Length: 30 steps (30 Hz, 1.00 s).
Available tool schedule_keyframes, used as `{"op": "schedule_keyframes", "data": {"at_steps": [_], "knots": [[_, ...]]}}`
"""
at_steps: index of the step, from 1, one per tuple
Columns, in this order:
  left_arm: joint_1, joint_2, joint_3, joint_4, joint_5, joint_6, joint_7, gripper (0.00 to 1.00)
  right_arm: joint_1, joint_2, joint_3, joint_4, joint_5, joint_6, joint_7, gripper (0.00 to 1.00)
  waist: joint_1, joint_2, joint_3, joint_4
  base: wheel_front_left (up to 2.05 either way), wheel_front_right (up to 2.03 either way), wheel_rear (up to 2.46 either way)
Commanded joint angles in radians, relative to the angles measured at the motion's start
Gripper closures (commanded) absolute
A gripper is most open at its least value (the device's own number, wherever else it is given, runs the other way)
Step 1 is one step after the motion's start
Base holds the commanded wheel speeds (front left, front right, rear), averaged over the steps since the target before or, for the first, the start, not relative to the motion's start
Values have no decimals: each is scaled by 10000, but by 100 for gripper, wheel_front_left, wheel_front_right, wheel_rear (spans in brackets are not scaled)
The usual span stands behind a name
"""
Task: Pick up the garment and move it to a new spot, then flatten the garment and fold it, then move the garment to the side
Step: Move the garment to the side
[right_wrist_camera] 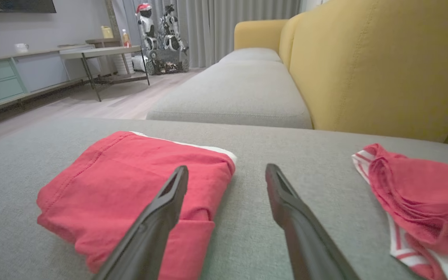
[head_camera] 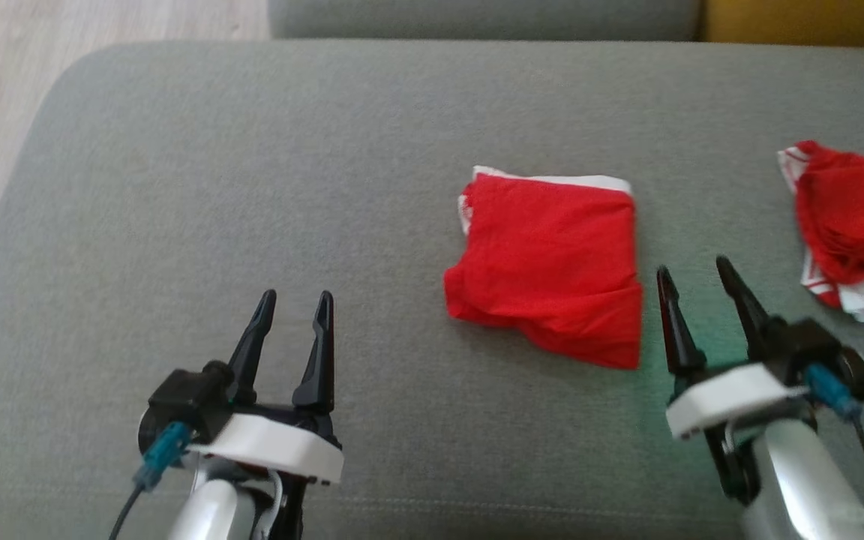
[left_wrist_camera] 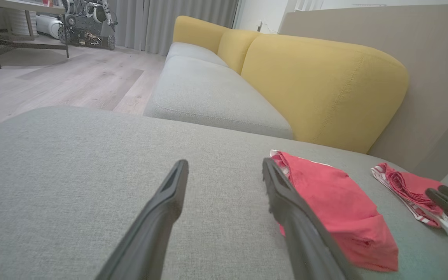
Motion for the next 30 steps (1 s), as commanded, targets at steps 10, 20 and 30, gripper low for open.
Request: {"op": "schedule_keyframes", "data": {"at_steps": [10,20,30], "knots": [[-868,18,-117,-212,-86,9,-61,0,-1692,65,-116,2049,807,-7,320,0,0,0,798,970,0,0,0],[-966,18,-190,-179,-88,97,-61,0,-2563,197,230,3733,2151,-7,701,93,0,0,901,1202,0,0,0],[-930,18,-161,-186,-37,61,-61,0,-3042,-706,1559,3923,165,-7,-107,100,0,0,648,705,0,0,0]]}}
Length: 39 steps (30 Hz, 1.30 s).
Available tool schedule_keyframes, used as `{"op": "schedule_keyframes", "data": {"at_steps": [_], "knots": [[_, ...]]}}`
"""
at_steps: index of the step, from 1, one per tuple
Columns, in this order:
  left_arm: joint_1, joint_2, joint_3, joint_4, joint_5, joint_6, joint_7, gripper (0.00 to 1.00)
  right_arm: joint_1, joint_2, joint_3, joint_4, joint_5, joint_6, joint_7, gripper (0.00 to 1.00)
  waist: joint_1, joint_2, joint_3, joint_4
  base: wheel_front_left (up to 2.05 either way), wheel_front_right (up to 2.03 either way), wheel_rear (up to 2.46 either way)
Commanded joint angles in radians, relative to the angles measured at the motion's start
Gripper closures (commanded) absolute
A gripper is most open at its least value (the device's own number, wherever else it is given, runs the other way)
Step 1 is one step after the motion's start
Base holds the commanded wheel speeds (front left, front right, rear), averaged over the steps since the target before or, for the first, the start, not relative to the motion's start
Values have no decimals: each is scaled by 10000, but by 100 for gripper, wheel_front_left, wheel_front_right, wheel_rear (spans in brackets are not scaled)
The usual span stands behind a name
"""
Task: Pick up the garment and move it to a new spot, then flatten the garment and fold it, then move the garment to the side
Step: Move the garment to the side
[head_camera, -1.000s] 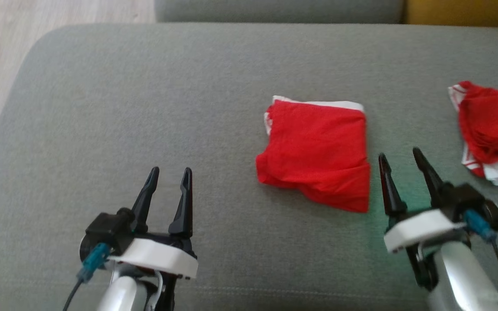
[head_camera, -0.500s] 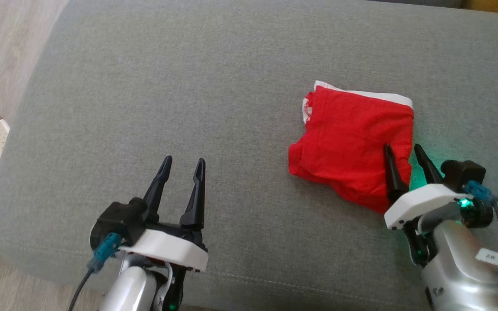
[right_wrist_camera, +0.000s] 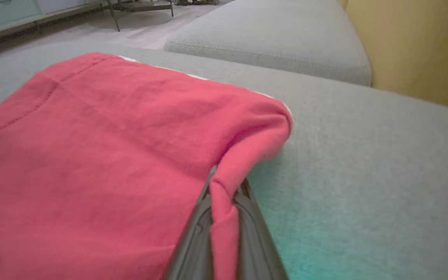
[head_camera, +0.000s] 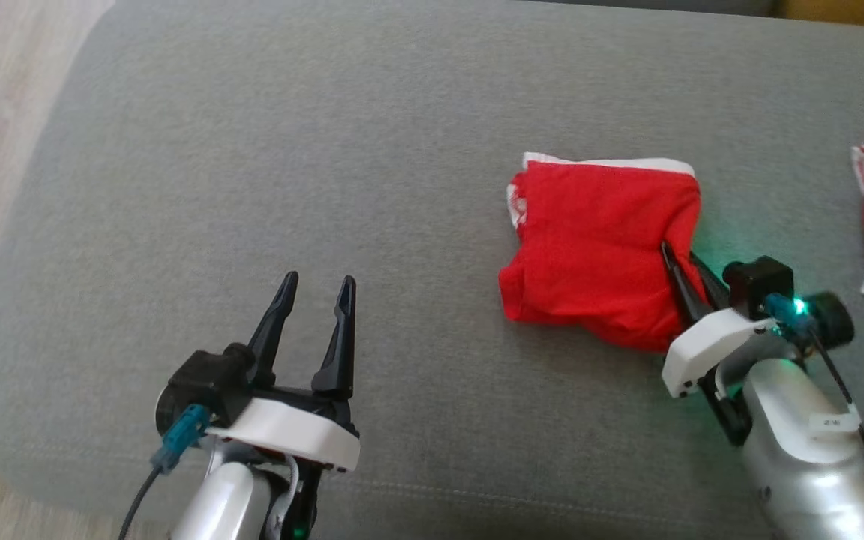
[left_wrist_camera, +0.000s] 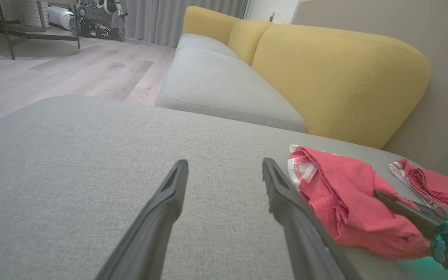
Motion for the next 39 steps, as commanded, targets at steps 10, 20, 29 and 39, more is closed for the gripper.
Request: {"op": "schedule_keyframes", "data": {"at_steps": [10,20,29,39], "knots": [[-624,20,409,-359,75,-152,-61,0,-851,-1823,1389,-1650,-1307,-7,-295,100,-1,0,30,-1417,0,0,0],[-1659,20,361,-472,382,-347,-61,0,-2160,-5080,3201,-2489,-95,-7,724,100,-1,0,1212,-2501,0,0,0],[-2669,20,232,-444,517,-456,-61,0,-2955,-6405,2512,-2217,979,-7,1991,100,-1,0,2396,-2733,0,0,0],[-2918,20,351,-335,567,-523,-61,0,-2775,-6064,1568,-1750,651,-7,2781,100,-1,0,2683,-2751,0,0,0]]}}
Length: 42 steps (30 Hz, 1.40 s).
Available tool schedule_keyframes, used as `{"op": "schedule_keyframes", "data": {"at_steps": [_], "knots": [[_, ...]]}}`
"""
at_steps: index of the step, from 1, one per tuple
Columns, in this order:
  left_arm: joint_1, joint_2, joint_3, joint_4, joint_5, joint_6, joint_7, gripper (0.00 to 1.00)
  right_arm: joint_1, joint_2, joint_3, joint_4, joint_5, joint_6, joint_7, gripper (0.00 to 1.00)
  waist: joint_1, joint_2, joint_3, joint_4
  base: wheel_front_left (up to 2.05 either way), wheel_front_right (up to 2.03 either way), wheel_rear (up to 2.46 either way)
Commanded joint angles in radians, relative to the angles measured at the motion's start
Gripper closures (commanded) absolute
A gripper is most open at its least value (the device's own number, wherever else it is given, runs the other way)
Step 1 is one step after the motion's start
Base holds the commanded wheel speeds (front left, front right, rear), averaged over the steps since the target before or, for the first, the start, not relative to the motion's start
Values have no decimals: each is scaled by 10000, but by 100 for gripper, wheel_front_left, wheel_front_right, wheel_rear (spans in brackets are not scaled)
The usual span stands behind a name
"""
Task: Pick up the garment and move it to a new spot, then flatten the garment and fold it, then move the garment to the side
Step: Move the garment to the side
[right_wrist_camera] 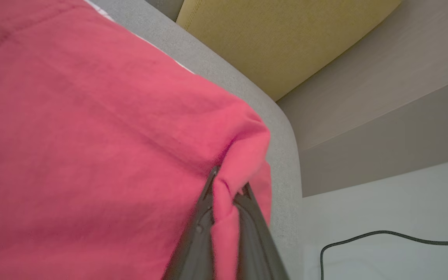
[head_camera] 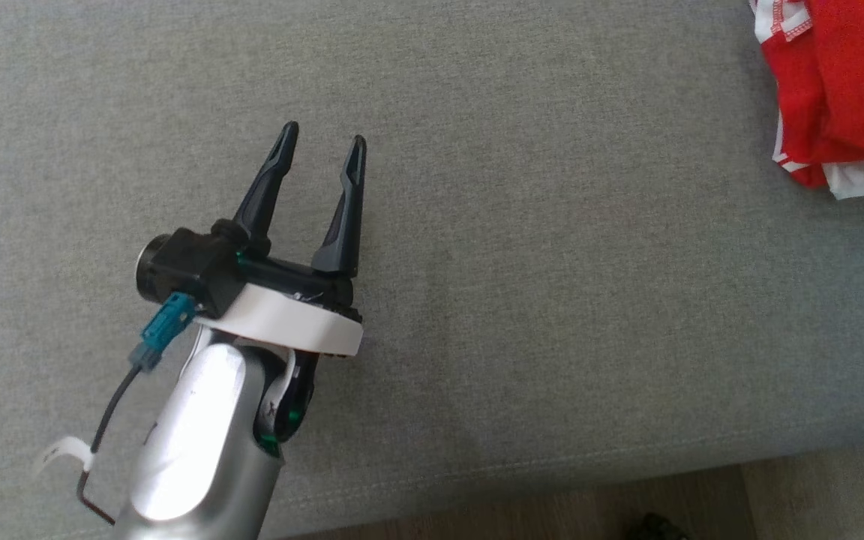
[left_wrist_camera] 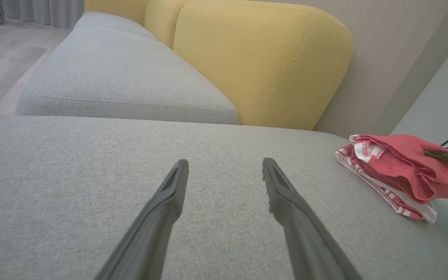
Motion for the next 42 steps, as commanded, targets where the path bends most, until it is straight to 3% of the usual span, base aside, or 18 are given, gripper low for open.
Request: {"op": "schedule_keyframes", "data": {"at_steps": [1,2,3,17,22,30,37,42], "knots": [[-295,58,341,-266,110,-61,-53,0,236,-229,-131,-153,18,-9,77,100,-1,0,2,10,0,0,0],[-324,58,359,-259,98,-59,-53,0,280,-168,-304,-166,-28,-9,132,56,-1,0,0,26,0,0,0],[-332,58,365,-254,89,-56,-53,0,300,-103,-472,-157,-5,-9,121,0,-1,0,-18,32,0,0,0],[170,58,541,-174,-145,8,-53,0,468,1049,-1680,-902,-115,-9,-58,0,-1,0,-1221,126,0,0,0],[632,58,794,-246,-248,81,-53,0,858,2221,-2154,-1707,-3,-9,-685,0,-1,0,-2003,271,0,0,0],[1573,58,1392,-329,-282,145,-53,0,2302,4629,-3466,-2678,651,-9,-1618,0,-1,0,-3107,653,0,0,0],[2511,58,1606,-98,-344,55,-53,0,4099,6006,-3651,-3273,354,-9,-2350,0,-1,0,-3926,954,0,0,0],[3107,58,1640,-75,-367,23,-53,0,5306,6481,-3460,-3646,-144,-9,-2752,0,-1,0,-4295,1005,0,0,0]]}}
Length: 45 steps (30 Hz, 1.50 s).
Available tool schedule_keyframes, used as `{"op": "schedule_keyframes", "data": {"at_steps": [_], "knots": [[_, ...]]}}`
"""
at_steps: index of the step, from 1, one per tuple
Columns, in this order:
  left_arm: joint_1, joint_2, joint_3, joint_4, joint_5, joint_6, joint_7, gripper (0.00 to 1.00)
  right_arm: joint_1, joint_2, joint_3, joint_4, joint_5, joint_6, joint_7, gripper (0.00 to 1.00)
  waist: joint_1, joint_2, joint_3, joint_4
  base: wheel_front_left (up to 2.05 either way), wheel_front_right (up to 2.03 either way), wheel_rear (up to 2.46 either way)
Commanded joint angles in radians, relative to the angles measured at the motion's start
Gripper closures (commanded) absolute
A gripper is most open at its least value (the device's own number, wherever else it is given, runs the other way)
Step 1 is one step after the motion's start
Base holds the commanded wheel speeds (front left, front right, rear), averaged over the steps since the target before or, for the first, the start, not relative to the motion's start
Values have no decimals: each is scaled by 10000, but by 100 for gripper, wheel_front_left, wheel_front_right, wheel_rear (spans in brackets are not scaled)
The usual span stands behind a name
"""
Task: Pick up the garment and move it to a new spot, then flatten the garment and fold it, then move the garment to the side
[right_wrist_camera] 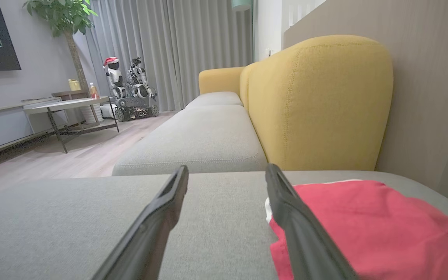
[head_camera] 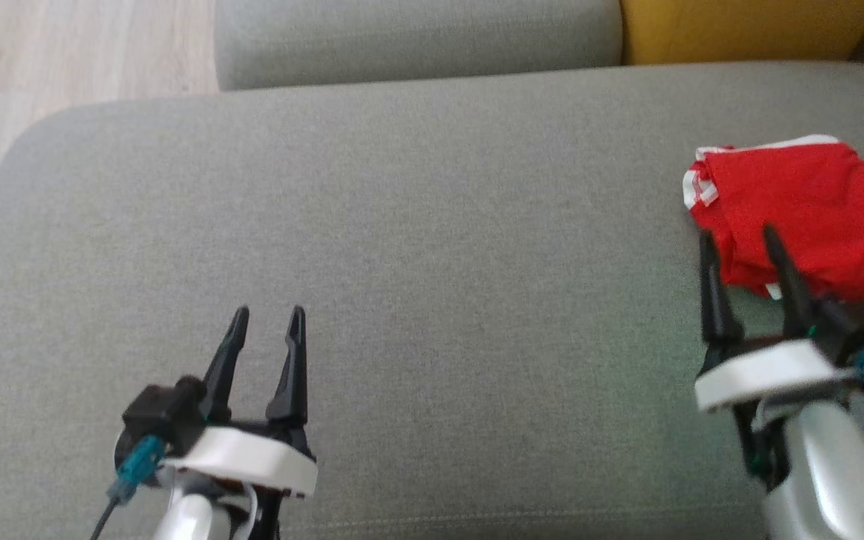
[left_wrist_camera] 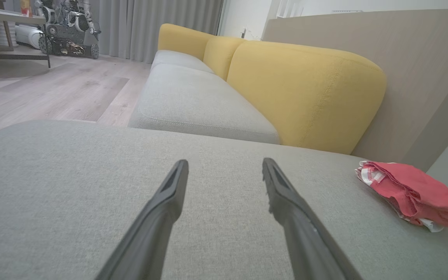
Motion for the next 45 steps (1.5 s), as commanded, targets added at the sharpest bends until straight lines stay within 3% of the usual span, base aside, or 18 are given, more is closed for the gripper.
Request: {"op": "schedule_keyframes", "data": {"at_steps": [1,9,13,15,35,45], "knots": [[-168,28,423,-332,-78,-17,-53,0,2,125,267,-490,-208,-9,-197,0,1,-1,-195,52,0,0,0],[239,28,527,-352,-37,-134,-53,0,920,410,188,-891,-628,-9,-369,0,1,-1,-308,61,0,0,0],[279,28,745,-537,197,389,-53,0,1021,443,180,-966,-712,-9,-385,0,1,-1,-290,46,0,0,0],[282,28,717,-515,132,436,-53,0,1009,450,176,-1016,-721,-9,-388,0,1,-1,-285,43,0,0,0],[307,27,994,-661,-85,-109,-53,0,1023,460,247,-1053,-725,-9,-392,0,1,-1,-276,112,0,0,0],[396,27,1069,-450,-404,-109,-53,0,956,461,326,-934,-671,-9,-392,0,1,-1,-300,78,0,0,0]]}}
